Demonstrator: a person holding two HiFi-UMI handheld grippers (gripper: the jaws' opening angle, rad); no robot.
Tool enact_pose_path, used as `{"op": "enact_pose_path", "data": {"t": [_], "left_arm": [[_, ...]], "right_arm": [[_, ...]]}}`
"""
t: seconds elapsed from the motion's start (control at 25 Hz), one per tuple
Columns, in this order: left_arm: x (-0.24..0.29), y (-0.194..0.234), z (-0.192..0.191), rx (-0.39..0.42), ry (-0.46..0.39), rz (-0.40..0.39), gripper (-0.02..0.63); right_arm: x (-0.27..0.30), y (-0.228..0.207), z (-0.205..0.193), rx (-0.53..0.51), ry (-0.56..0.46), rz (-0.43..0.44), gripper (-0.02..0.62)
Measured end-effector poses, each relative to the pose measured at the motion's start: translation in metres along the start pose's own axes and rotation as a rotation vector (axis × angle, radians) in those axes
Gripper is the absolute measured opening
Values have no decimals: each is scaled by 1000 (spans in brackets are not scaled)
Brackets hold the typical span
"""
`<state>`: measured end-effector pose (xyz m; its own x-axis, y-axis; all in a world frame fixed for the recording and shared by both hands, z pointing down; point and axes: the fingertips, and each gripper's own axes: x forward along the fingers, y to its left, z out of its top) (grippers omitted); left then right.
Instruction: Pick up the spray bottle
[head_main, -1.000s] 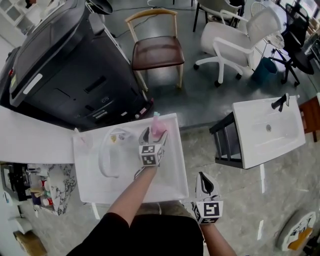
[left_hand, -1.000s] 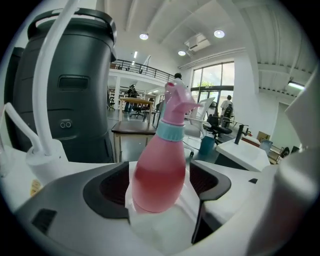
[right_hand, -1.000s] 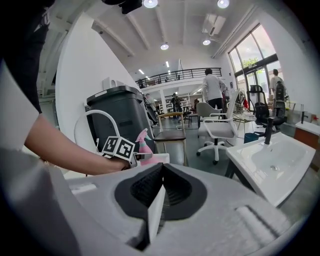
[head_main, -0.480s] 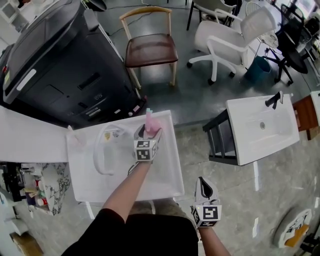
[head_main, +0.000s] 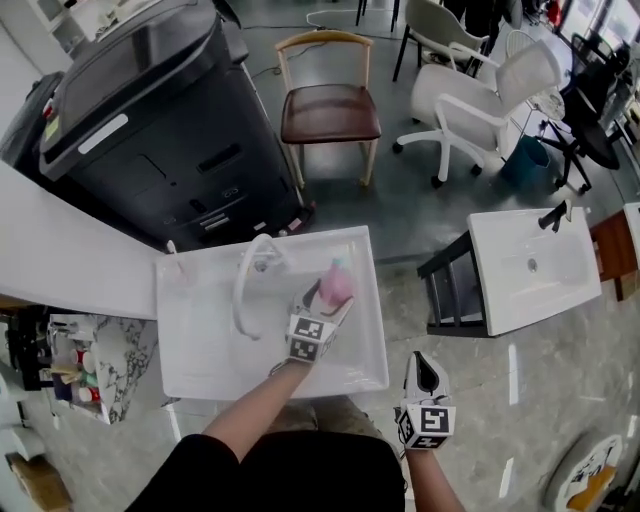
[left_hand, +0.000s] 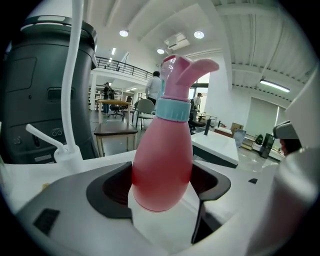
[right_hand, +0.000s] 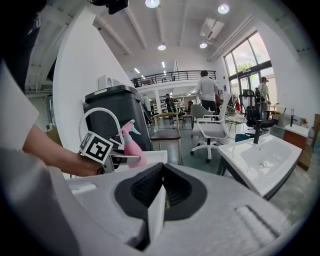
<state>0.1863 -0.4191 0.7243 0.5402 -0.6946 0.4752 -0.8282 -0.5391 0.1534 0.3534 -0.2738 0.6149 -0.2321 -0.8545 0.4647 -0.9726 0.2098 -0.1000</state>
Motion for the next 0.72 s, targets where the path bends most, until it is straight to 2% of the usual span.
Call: {"op": "enact_pose_path", "data": {"t": [0.2,0.44,0.6,0.72], "left_arm": [[-67,-20,-12,-5,36,-68,371],[-152,-47,-28,-7,30,-125,371],[-217,-47,-44,-17,10,-130,371],[-268,-33,-60,-65,2,-100,371]], "right_arm": [[-15,41,3,5,-26,-9,-2],[-37,103,-13,5,-31,11,-2],[-55,158,-22,-11,-37,40,-2],[-69,200,-28,-41,-40,73,-2]]}}
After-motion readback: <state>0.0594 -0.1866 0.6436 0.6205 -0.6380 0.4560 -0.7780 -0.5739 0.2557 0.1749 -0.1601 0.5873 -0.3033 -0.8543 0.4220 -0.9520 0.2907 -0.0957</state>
